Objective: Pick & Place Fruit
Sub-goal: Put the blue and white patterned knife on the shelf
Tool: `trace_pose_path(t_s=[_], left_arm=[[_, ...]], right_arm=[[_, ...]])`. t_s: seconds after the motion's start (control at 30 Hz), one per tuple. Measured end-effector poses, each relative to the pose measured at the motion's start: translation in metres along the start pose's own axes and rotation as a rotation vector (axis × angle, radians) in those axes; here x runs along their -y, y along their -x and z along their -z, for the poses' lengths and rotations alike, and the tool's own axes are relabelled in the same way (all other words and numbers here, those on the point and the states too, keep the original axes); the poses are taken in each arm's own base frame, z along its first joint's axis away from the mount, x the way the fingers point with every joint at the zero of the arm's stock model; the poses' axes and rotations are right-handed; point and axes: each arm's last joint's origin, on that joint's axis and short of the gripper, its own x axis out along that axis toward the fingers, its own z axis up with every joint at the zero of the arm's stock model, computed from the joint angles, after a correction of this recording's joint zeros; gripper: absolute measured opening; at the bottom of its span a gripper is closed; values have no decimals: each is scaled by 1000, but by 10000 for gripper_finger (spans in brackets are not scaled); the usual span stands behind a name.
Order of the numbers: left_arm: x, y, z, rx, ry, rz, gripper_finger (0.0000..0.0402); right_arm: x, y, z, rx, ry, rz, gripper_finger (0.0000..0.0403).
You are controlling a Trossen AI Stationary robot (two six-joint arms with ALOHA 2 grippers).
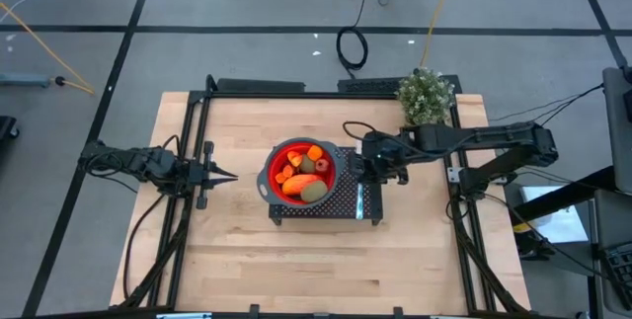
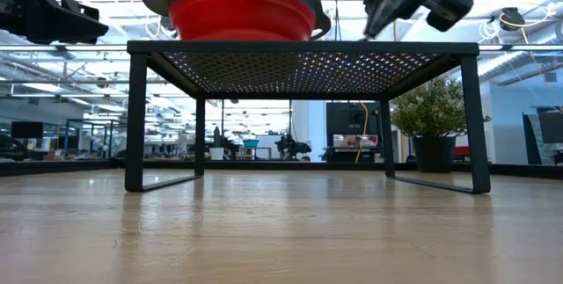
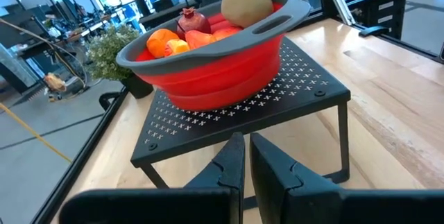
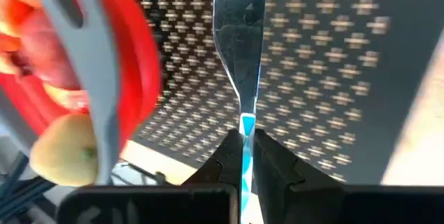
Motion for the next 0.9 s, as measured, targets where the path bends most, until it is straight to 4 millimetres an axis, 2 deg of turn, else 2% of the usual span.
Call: trace_pose_path(t_s=[0.23, 0.63, 0.9], left_arm=[[0, 0, 0, 1, -9, 0, 26], [0, 0, 0, 0, -9, 0, 26], [0, 0, 0, 3, -8, -1, 26]], right_arm=[[4, -3, -5, 10, -9, 47, 8], [1, -20, -12, 9, 13, 83, 8], [3, -20, -14, 14, 16, 99, 8]])
